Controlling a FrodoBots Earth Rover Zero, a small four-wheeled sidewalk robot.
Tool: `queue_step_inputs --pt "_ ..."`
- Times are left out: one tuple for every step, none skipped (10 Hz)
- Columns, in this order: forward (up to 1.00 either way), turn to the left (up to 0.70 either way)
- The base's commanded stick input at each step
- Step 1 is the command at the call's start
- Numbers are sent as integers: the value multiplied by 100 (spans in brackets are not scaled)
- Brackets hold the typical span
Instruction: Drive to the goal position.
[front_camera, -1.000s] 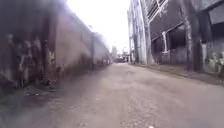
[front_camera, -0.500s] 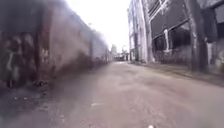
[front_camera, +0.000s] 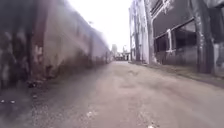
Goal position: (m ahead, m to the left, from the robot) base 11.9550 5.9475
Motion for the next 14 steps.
queue_step_inputs --pt "50 0" --pt "50 0" --pt "50 0" --pt "50 0" --pt "50 0" --pt "50 0" --pt "50 0" --pt "50 0" --pt "50 0" --pt "50 0" --pt "50 0" --pt "50 0" --pt "50 0" --pt "50 0"
